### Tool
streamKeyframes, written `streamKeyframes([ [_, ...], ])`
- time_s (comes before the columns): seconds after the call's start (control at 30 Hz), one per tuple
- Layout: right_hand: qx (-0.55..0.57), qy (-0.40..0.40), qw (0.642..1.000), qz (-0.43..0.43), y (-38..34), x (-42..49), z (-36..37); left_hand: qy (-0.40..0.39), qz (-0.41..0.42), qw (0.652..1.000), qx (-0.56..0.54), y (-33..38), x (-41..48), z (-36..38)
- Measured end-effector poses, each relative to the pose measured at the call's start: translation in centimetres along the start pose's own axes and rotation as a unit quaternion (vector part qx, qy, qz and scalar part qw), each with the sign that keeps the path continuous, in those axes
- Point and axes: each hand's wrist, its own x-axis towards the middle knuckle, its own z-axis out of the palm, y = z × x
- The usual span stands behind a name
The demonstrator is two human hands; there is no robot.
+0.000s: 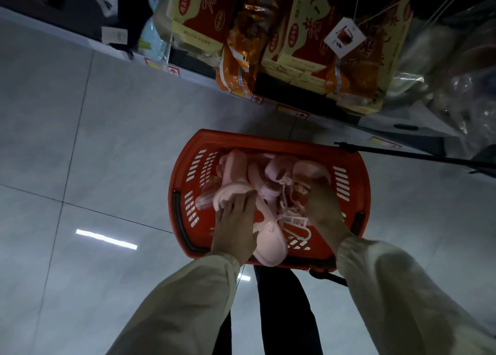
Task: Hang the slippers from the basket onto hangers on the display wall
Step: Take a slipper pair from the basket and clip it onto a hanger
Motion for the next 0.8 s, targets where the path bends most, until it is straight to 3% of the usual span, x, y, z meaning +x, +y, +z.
streamKeyframes([
  [0.2,-0.056,0.075,0.994,-0.047,-2.1,-4.4,-4.2,0.039,0.06,0.997,-0.009,1.4,0.8,-0.7],
  [0.3,-0.026,0.076,0.995,-0.056,-2.7,-5.8,-5.6,0.064,0.111,0.992,0.007,2.3,1.0,-1.4],
  [0.5,0.067,0.108,0.991,-0.03,-2.9,-7.1,-5.7,0.023,0.2,0.98,0.015,3.0,0.6,-2.1],
  [0.63,0.114,0.126,0.985,-0.02,-2.8,-6.3,-5.3,0.003,0.169,0.986,0.013,2.8,-0.3,-1.6],
  [0.8,0.172,0.125,0.977,0.017,-2.5,-5.5,-4.6,0.008,0.072,0.994,-0.087,2.0,-0.7,-2.0],
])
